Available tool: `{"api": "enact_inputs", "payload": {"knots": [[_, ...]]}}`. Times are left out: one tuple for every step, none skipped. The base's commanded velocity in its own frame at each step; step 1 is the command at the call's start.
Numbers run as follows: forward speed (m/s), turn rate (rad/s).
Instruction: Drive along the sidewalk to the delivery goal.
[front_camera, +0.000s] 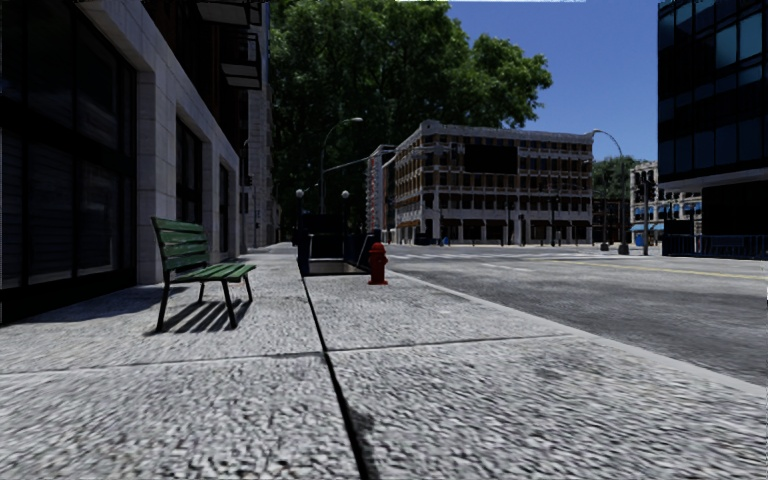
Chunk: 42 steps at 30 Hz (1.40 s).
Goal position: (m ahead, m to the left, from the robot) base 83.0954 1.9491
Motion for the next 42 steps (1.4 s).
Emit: {"api": "enact_inputs", "payload": {"knots": [[2.00,0.00],[2.00,0.00],[2.00,0.00],[2.00,0.00],[2.00,0.00],[2.00,0.00],[2.00,0.00],[2.00,0.00],[2.00,0.00],[2.00,0.00],[2.00,0.00],[2.00,0.00],[2.00,0.00],[2.00,0.00],[2.00,0.00],[2.00,0.00],[2.00,0.00],[2.00,0.00],[2.00,0.00],[2.00,0.00],[2.00,0.00],[2.00,0.00],[2.00,0.00],[2.00,0.00],[2.00,0.00],[2.00,0.00],[2.00,0.00],[2.00,0.09],[2.00,0.34],[2.00,0.59],[2.00,0.59],[2.00,0.80],[2.00,0.88],[2.00,0.84],[2.00,0.36],[2.00,0.14],[2.00,0.03],[2.00,0.00],[2.00,0.00],[2.00,0.00],[2.00,0.00],[2.00,0.00]]}}
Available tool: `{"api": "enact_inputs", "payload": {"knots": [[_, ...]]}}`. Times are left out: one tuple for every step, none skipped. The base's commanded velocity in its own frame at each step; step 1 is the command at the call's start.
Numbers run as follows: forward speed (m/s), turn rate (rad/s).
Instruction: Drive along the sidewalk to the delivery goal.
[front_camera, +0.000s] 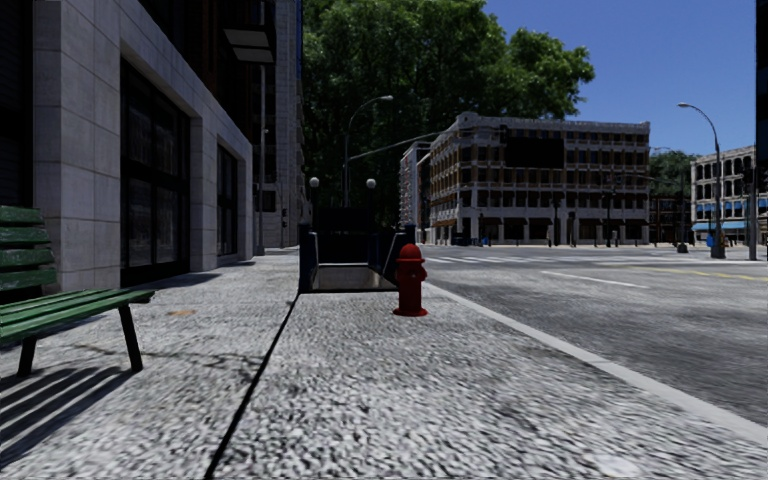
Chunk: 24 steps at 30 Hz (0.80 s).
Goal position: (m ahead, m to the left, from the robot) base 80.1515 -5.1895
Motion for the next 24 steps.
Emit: {"api": "enact_inputs", "payload": {"knots": [[2.00,0.00],[2.00,0.00],[2.00,0.00],[2.00,0.00],[2.00,0.11],[2.00,0.20],[2.00,0.23],[2.00,0.29],[2.00,0.53],[2.00,0.53],[2.00,0.80],[2.00,0.91],[2.00,0.93],[2.00,0.94],[2.00,0.94],[2.00,0.94],[2.00,0.94],[2.00,0.80],[2.00,0.59],[2.00,0.54],[2.00,0.54],[2.00,0.52],[2.00,0.52],[2.00,0.52]]}}
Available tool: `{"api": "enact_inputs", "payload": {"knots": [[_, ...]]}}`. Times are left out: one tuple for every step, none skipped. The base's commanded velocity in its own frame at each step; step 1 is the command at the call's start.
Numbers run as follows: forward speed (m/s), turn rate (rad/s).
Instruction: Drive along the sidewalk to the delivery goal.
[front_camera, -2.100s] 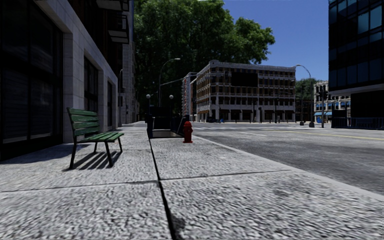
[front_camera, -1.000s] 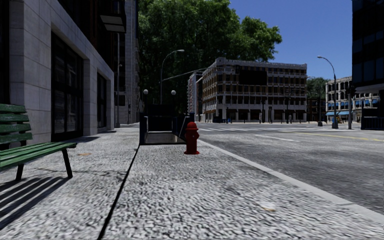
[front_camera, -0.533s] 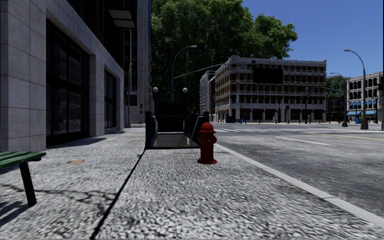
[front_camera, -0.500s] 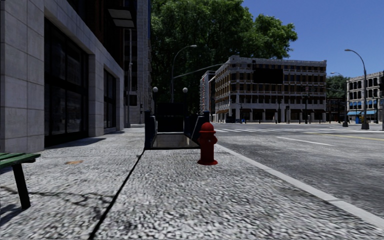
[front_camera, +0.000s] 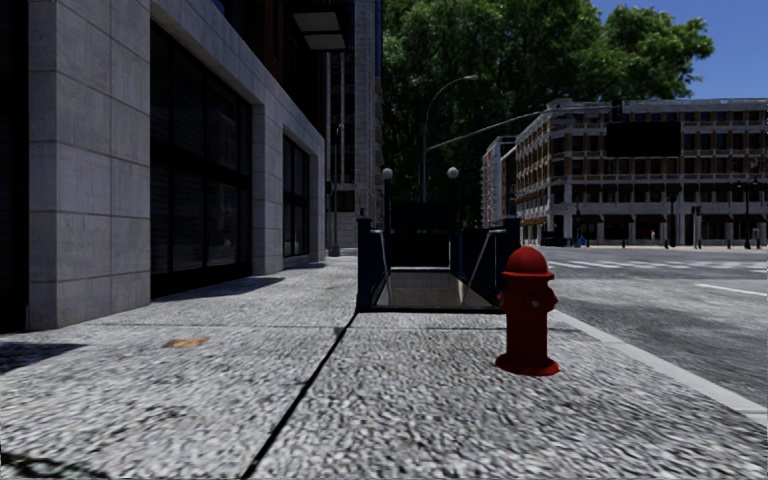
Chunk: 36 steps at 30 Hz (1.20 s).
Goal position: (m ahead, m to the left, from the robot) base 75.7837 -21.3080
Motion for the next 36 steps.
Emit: {"api": "enact_inputs", "payload": {"knots": [[2.00,0.52],[2.00,0.52],[2.00,0.52],[2.00,0.52],[2.00,0.52],[2.00,0.52],[2.00,0.52],[2.00,0.52],[2.00,0.52],[2.00,0.52],[2.00,0.52],[2.00,0.52],[2.00,1.07],[2.00,1.14],[2.00,1.16],[2.00,1.16],[2.00,1.17],[2.00,1.06],[2.00,0.61],[2.00,0.49],[2.00,0.46],[2.00,0.46],[2.00,0.45],[2.00,0.44],[2.00,0.41],[2.00,0.27],[2.00,0.07],[2.00,0.00],[2.00,0.00],[2.00,0.00],[2.00,0.00],[2.00,0.00],[2.00,0.00],[2.00,0.00],[2.00,0.00],[2.00,0.00]]}}
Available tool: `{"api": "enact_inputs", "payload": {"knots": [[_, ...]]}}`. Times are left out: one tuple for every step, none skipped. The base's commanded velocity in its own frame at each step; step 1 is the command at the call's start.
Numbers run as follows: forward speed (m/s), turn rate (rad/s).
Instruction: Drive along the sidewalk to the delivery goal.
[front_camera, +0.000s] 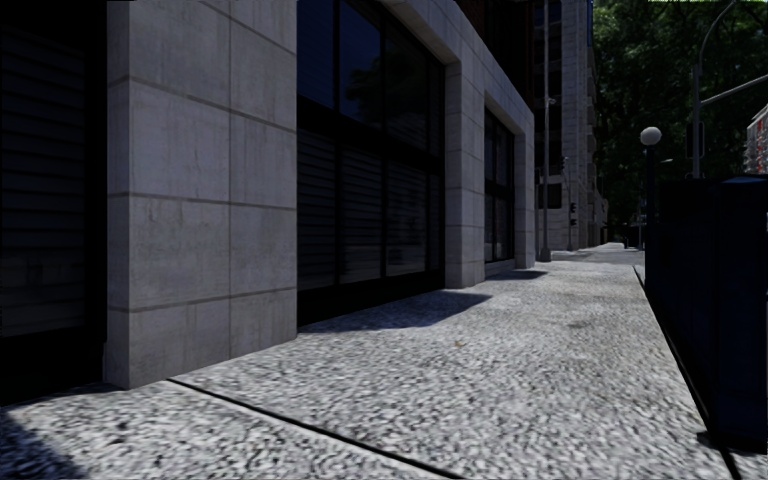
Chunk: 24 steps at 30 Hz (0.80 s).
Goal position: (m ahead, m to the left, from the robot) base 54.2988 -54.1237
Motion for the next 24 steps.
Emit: {"api": "enact_inputs", "payload": {"knots": [[2.00,-0.30],[2.00,-0.51],[2.00,-0.69],[2.00,-0.69],[2.00,-0.74],[2.00,-0.79],[2.00,-0.93],[2.00,-1.20],[2.00,-1.20],[2.00,-1.20],[2.00,-1.20],[2.00,-1.20],[2.00,-0.77],[2.00,-0.77],[2.00,-0.66],[2.00,-0.63],[2.00,-0.62],[2.00,-0.62],[2.00,-0.62],[2.00,-0.62],[2.00,-0.62],[2.00,-0.62],[2.00,-0.62],[2.00,-0.15]]}}
